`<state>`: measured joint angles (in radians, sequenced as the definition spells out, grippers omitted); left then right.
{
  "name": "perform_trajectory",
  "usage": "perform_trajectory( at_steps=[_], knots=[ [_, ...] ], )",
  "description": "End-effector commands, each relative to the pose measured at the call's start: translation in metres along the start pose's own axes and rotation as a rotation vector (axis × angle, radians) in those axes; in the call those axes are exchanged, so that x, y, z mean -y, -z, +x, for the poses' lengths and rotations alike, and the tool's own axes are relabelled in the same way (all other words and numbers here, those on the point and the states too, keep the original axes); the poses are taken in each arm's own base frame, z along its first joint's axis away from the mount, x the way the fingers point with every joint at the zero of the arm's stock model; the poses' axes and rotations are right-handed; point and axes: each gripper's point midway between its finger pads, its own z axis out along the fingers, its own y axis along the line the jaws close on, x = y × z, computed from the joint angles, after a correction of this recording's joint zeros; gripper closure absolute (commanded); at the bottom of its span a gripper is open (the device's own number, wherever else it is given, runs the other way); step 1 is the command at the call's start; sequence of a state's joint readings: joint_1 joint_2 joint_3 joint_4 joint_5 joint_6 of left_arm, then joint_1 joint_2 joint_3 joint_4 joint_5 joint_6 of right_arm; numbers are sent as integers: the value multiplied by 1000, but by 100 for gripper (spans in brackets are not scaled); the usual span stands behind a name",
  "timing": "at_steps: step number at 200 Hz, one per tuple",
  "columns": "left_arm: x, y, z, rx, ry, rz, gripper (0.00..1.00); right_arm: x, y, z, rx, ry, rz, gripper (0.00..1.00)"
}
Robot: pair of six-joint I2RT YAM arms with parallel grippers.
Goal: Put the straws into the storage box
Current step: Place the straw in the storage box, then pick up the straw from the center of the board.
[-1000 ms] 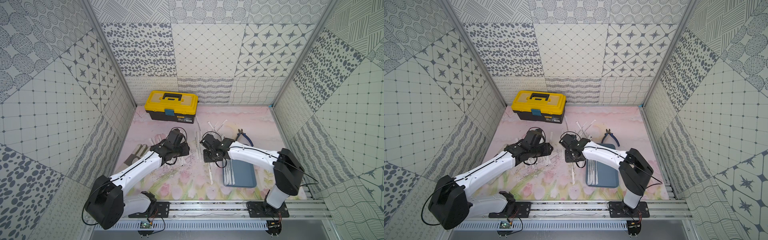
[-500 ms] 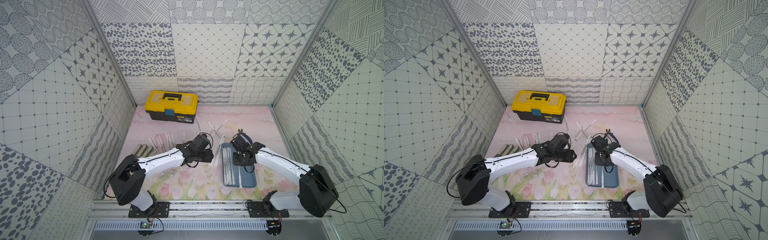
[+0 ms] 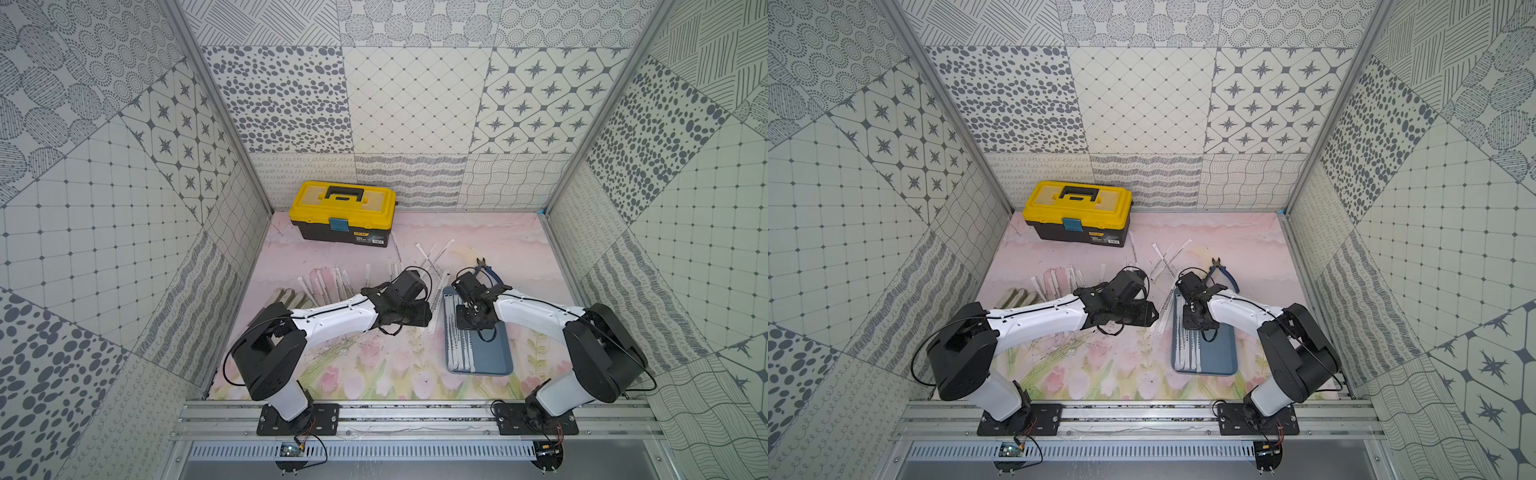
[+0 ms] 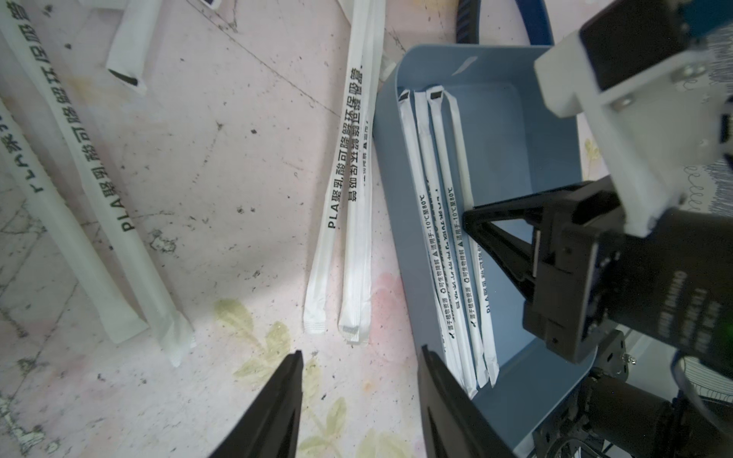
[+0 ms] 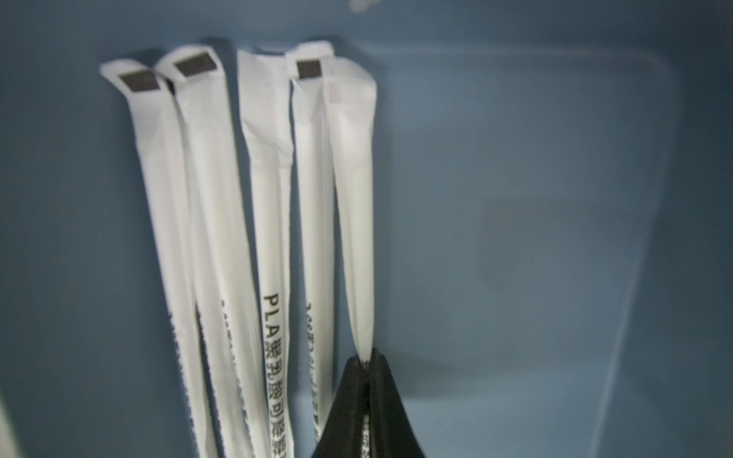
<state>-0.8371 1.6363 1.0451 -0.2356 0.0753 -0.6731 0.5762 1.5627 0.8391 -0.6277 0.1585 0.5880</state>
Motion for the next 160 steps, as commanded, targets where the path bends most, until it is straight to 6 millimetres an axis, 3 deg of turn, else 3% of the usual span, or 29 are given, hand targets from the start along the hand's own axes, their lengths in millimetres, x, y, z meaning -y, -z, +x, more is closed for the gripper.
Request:
perform_trajectory(
  at_steps=[1, 17, 56, 66, 87, 107, 126, 160],
  knots=[
    [9, 1, -3, 12, -24, 25, 49, -6, -4, -8, 16, 7, -13, 89],
    [7, 4, -4, 18, -31, 15, 49, -7, 3, -7, 14, 8, -18, 83],
    [-14, 26, -18, 77, -37, -52, 48, -20, 58, -11, 70, -52, -62, 74],
    [-26, 32, -23, 96, -17, -67, 48, -32, 69, -13, 92, -78, -88, 74],
    [-55, 39, -28, 112, 30, -111, 48, -76, 84, -26, 160, -71, -114, 71],
    [-71, 44, -28, 110, 33, -156, 49, -106, 70, -51, 203, -106, -87, 68],
    [-75, 50, -25, 117, 37, -163, 48, -122, 50, -70, 230, -134, -55, 65],
    [-84, 53, -15, 118, 58, -164, 48, -124, 21, -80, 221, -123, 57, 59]
  ],
)
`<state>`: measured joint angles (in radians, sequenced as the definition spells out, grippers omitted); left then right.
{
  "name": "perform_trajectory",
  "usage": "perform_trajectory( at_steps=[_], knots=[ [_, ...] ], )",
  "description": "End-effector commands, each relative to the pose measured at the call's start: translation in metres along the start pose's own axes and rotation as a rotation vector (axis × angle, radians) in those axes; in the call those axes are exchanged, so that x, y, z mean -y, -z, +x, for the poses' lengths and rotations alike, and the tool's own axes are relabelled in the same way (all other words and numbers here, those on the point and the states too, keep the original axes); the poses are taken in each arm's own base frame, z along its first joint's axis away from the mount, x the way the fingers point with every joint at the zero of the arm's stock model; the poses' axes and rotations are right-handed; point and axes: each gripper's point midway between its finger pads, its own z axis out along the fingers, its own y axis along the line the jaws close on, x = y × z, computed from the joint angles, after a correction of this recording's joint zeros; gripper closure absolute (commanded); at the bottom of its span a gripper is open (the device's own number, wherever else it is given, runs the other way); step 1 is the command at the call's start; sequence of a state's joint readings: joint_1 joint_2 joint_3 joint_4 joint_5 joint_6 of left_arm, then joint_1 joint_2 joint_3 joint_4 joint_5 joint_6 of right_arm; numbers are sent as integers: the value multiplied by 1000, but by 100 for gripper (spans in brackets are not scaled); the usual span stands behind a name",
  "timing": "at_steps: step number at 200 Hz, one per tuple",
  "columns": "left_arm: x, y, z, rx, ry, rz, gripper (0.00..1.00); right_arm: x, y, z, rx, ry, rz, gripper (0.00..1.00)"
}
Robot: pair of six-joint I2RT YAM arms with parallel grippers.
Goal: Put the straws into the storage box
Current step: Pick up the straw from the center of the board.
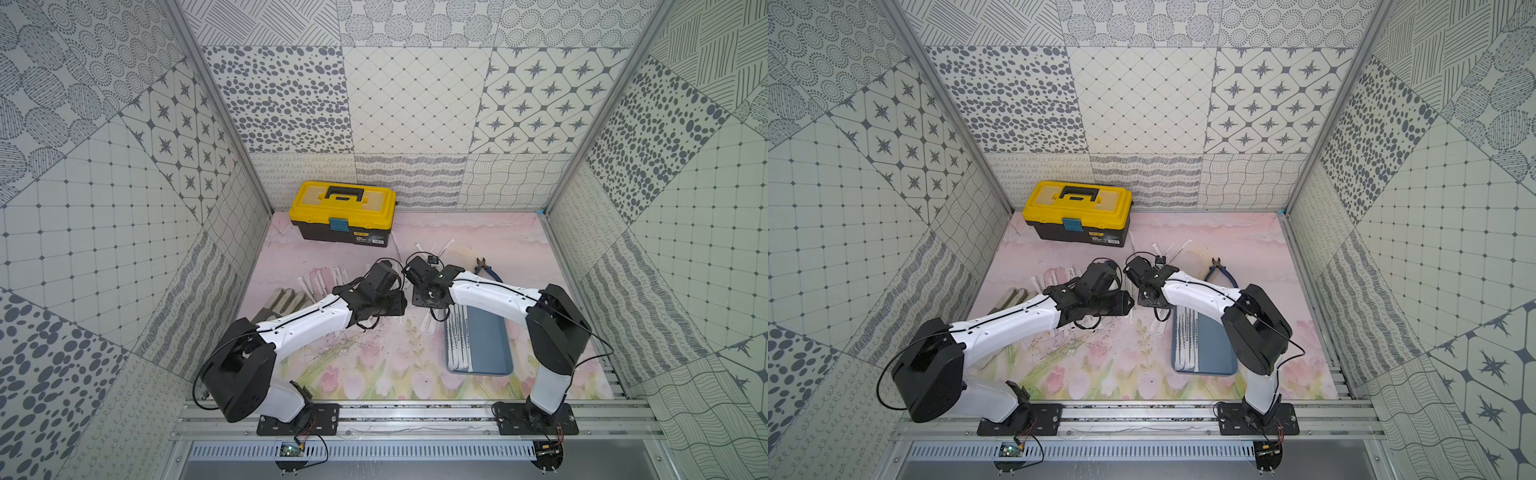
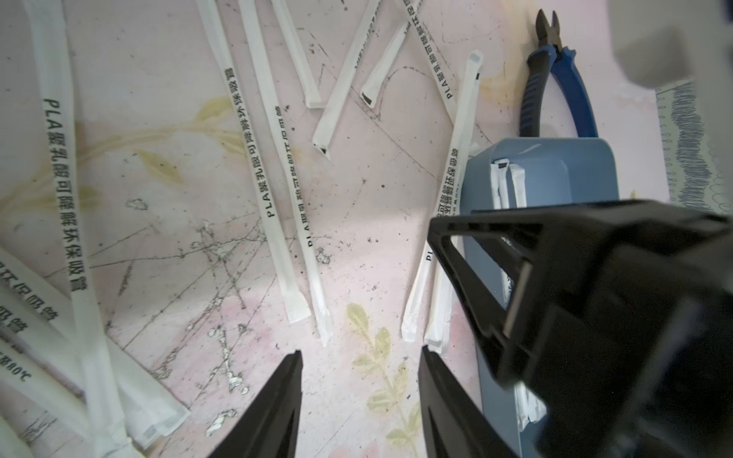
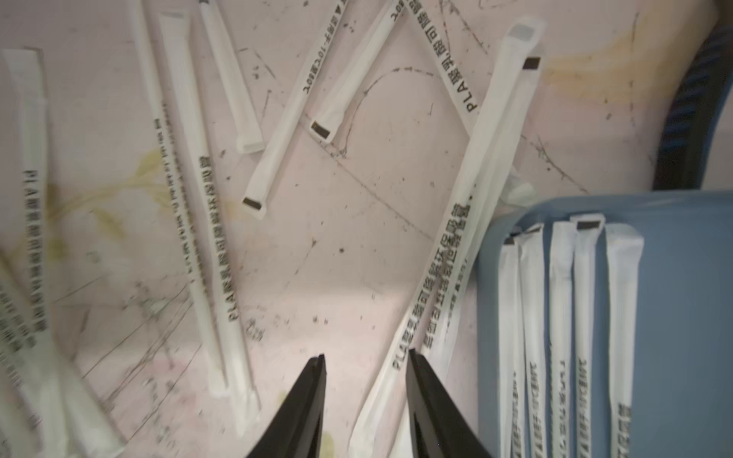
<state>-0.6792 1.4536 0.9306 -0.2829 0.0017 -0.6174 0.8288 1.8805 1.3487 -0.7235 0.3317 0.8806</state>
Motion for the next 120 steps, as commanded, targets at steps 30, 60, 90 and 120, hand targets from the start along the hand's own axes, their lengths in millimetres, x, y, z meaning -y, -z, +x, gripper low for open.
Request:
perform_trajectory(
  at_steps=[30, 60, 90, 120],
  knots=[
    [-23, 4, 8, -5, 8, -39, 48, 13, -33, 2, -20, -53, 108, 59],
    [-21, 4, 6, -1, 12, -30, 48, 10, -43, 6, -50, -63, 87, 64],
    [-25, 7, 4, 4, 14, -38, 48, -3, -44, 14, -92, -54, 15, 80],
    [-33, 12, 2, 17, 25, -52, 48, -34, -16, 42, -145, 54, -85, 85]
  ],
)
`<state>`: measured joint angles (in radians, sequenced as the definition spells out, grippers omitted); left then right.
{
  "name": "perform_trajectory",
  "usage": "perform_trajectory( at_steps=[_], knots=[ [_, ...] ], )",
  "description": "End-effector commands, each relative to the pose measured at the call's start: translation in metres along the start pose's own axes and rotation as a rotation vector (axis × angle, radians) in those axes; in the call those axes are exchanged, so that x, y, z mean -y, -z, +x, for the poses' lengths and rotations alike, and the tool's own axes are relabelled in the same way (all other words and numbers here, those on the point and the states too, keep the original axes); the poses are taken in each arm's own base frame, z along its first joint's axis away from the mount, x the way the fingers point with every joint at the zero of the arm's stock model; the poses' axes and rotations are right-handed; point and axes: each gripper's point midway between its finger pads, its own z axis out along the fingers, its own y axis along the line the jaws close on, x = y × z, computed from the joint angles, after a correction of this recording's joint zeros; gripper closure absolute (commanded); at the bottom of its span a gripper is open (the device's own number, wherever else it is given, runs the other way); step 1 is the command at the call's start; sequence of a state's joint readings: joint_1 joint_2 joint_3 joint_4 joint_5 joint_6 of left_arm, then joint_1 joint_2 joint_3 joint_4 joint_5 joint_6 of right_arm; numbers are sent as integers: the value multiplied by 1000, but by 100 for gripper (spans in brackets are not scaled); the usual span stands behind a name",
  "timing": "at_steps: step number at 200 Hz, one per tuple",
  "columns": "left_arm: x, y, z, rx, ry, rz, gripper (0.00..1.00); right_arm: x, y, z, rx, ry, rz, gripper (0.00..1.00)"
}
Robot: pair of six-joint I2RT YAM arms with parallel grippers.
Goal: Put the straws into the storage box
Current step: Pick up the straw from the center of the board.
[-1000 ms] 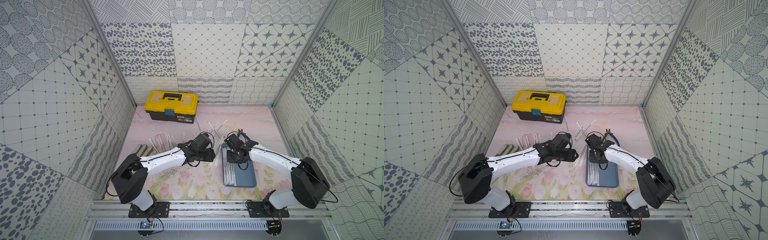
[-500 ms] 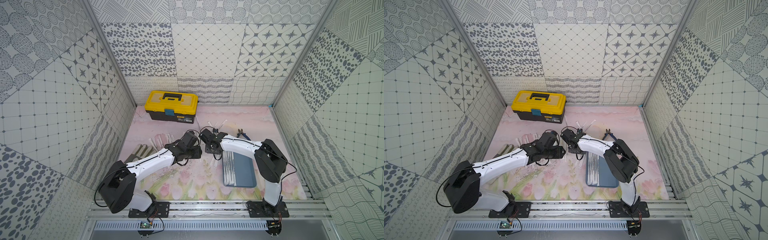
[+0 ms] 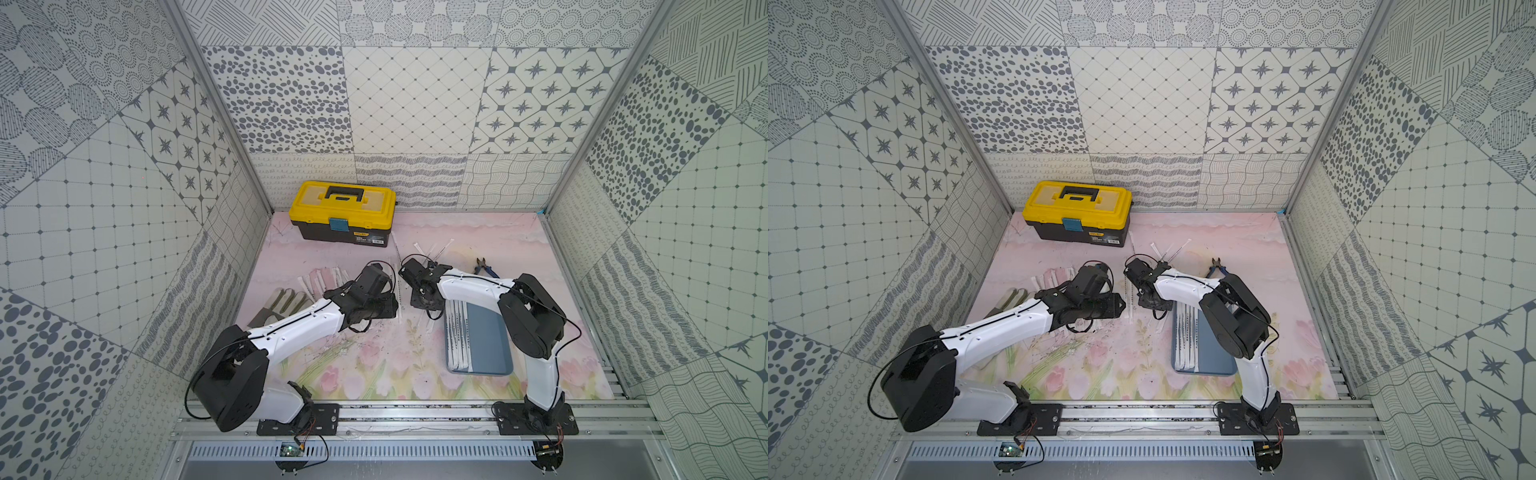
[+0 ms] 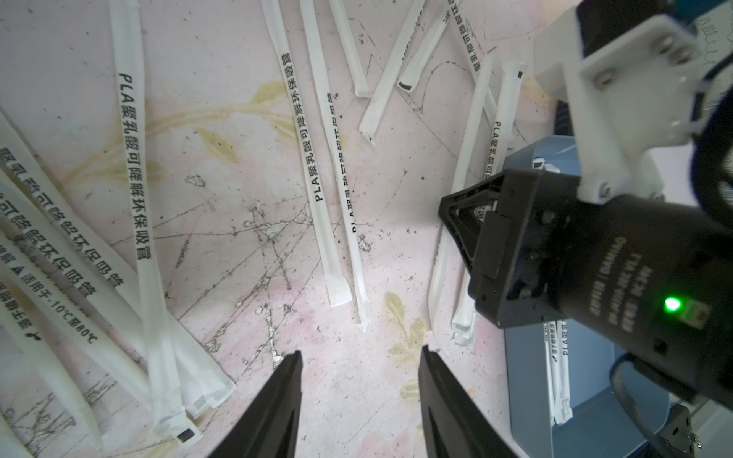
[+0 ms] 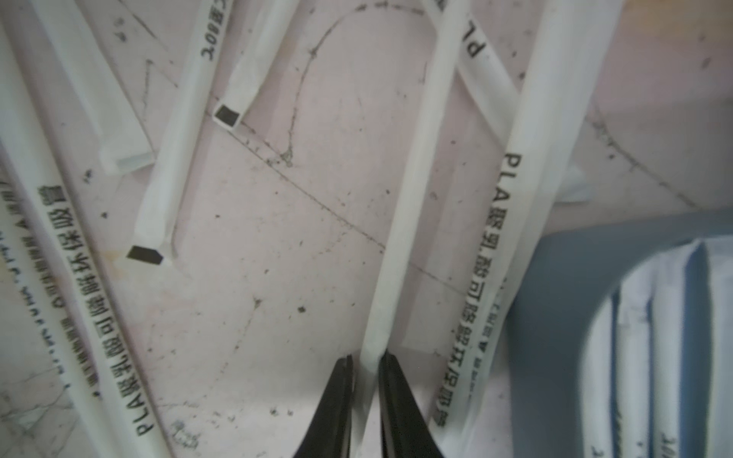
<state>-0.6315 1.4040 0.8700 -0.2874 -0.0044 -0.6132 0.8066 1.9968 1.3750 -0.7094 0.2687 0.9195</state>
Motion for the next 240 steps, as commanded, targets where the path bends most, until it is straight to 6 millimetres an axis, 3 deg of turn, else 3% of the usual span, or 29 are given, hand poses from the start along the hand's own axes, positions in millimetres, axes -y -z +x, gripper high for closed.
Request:
perform_trajectory(
  at_steps=[1, 15, 32, 64, 86, 119, 138, 198, 221, 240],
  knots=[
    [-8, 6, -2, 10, -9, -15, 48, -31, 21, 30, -56, 100, -108, 85],
    [-13, 7, -3, 10, -5, -24, 48, -40, 36, 55, -93, 168, -131, 85],
    [-17, 7, -4, 12, -1, -30, 48, -30, 49, 66, -111, 169, -136, 83],
    [-18, 6, -6, 13, 5, -26, 48, -19, 64, 46, -68, 138, -160, 65],
    [-20, 7, -8, 14, 5, -29, 48, -24, 55, 40, -74, 159, -161, 64],
    [-41, 18, -12, 52, 53, -64, 48, -48, 52, 26, -43, 143, -226, 65],
    [-52, 23, -13, 59, 82, -62, 48, -55, 40, 24, -51, 143, -219, 67],
    [-54, 21, -10, 46, 103, -49, 48, -45, 4, 32, -92, 151, -135, 78],
    [-52, 23, -13, 54, 103, -44, 48, -39, 9, 33, -83, 160, -124, 86],
    [-50, 28, -18, 65, 99, -39, 48, -37, 33, 29, -52, 150, -174, 90]
  ],
)
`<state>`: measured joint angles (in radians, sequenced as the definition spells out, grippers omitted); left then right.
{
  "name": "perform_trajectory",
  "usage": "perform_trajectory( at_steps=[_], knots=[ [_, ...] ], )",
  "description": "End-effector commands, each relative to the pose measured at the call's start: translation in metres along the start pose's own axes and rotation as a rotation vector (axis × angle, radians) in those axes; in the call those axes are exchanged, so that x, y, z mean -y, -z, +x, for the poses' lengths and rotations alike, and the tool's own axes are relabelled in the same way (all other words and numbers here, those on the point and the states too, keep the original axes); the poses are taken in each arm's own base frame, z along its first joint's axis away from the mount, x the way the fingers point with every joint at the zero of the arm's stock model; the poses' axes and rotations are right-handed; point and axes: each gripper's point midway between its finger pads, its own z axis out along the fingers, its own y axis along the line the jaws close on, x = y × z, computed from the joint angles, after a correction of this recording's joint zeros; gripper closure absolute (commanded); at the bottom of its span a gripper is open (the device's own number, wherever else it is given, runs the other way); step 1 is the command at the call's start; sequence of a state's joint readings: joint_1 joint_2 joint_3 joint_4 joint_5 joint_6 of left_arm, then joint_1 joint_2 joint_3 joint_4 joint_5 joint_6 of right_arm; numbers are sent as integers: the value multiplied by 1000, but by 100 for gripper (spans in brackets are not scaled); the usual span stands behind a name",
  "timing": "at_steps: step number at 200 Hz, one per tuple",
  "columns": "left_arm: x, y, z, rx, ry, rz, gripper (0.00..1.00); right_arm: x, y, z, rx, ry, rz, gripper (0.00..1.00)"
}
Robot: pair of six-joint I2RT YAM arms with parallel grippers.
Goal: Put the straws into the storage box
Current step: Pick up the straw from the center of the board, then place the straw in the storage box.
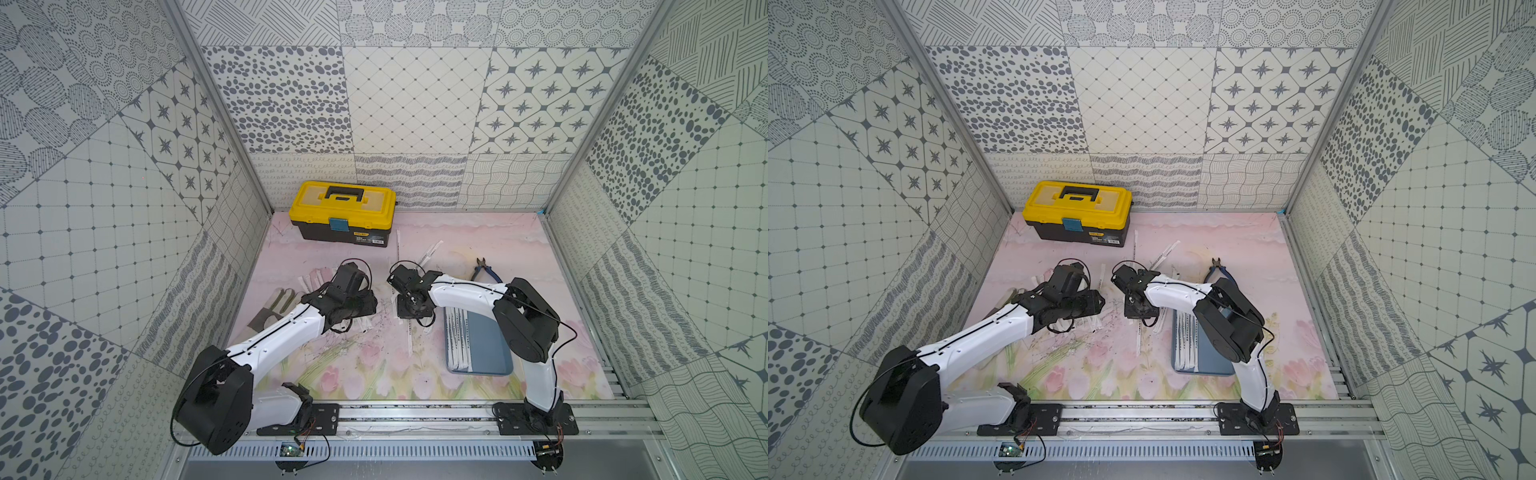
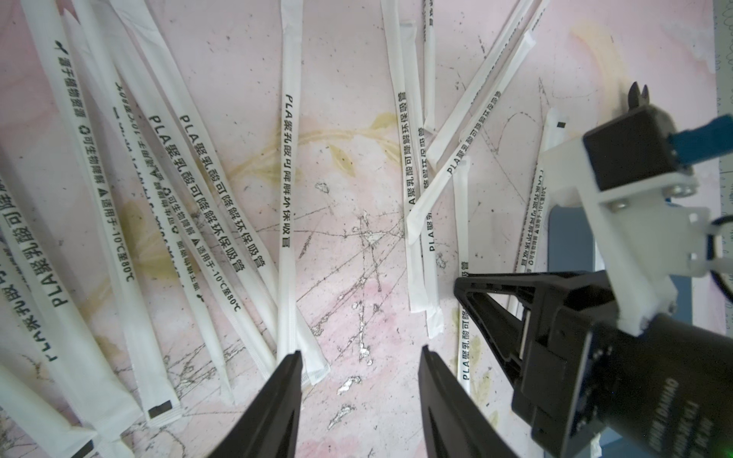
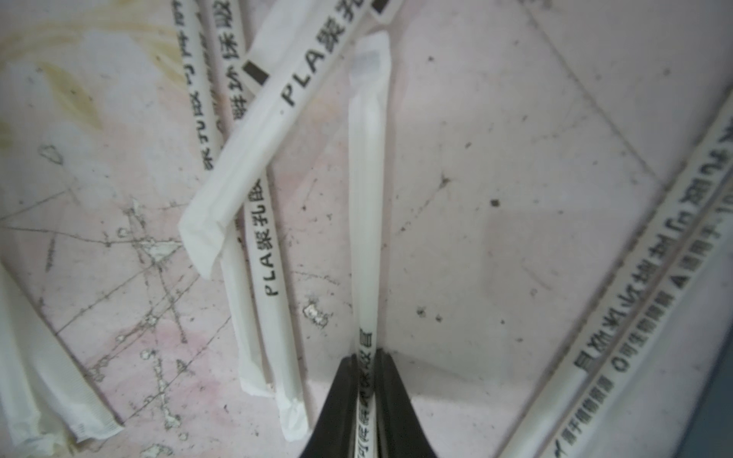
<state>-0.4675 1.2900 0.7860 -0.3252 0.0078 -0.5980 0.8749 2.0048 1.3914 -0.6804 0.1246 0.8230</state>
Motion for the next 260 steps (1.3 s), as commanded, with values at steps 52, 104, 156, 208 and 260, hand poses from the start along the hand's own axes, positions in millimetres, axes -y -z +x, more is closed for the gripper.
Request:
perform_trajectory(
  at_steps=[52, 104, 156, 208, 260],
  knots=[
    [42, 14, -28, 45, -44, 112, 49, 54, 105, 12, 78, -15, -68, 91],
    [154, -12, 9, -69, -177, 301, 49, 163, 112, 8, 134, 16, -39, 92],
    [175, -40, 41, -172, -204, 321, 49, 184, 70, 4, 90, -42, -33, 93],
    [162, -46, 49, -188, -221, 280, 49, 179, 27, 21, -2, -78, -68, 93],
    [164, -46, 48, -185, -228, 284, 49, 187, 26, 31, -19, -93, -36, 90]
  ],
)
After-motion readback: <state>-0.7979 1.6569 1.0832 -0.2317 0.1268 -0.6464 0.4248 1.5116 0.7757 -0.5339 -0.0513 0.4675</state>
